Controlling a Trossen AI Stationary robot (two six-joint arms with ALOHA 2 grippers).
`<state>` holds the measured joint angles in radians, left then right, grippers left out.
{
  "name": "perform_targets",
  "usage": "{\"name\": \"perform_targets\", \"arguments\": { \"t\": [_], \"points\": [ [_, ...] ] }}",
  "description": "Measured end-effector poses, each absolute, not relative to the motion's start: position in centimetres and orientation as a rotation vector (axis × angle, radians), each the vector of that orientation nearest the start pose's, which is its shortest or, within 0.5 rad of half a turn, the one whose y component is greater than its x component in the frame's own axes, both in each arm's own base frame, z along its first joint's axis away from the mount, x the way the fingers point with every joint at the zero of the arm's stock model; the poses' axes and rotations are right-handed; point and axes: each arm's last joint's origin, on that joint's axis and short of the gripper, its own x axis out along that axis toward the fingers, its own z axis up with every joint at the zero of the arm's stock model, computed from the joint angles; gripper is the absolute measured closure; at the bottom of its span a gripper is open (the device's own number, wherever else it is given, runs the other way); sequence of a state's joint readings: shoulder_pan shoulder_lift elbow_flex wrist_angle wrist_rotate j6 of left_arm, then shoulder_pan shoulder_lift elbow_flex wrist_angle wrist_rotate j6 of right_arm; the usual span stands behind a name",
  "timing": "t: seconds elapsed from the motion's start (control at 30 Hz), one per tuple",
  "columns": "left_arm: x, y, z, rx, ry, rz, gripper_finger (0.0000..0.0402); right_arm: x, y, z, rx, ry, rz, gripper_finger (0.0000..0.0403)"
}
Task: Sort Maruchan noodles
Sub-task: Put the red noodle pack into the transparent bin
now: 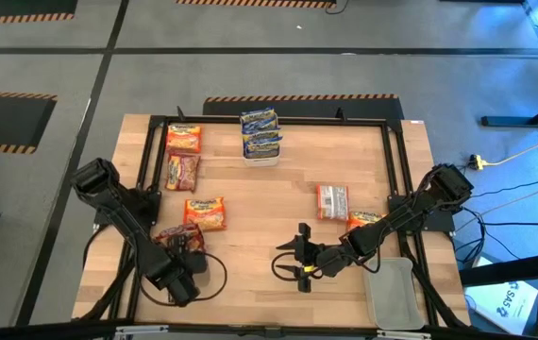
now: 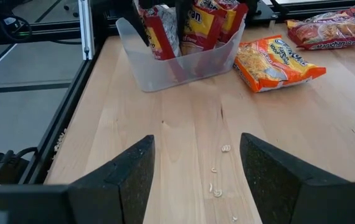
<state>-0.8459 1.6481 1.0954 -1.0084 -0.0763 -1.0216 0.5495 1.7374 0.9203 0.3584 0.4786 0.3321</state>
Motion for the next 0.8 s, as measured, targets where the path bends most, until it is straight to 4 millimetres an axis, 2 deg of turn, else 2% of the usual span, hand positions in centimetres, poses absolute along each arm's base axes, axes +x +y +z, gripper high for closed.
{"name": "perform_targets", "arguments": {
  "t": [0.17, 0.43, 0.8],
  "points": [
    [18.6, -20.4, 20.5, -0.156, 1.527, 0.116, 0.0126, 31.3, 17.6, 18.5, 0.104, 0.400, 0.004, 0.0185],
    [17.6, -18.8, 23.3, -0.151, 1.398, 0.133, 0.0126, 31.4, 17.6, 18.6, 0.107, 0.396, 0.004, 0.0185],
    [17.3, -17.7, 23.6, -0.025, 1.320, 0.254, 0.0126, 31.3, 17.7, 18.6, 0.108, 0.399, 0.014, 0.0185]
  ]
}}
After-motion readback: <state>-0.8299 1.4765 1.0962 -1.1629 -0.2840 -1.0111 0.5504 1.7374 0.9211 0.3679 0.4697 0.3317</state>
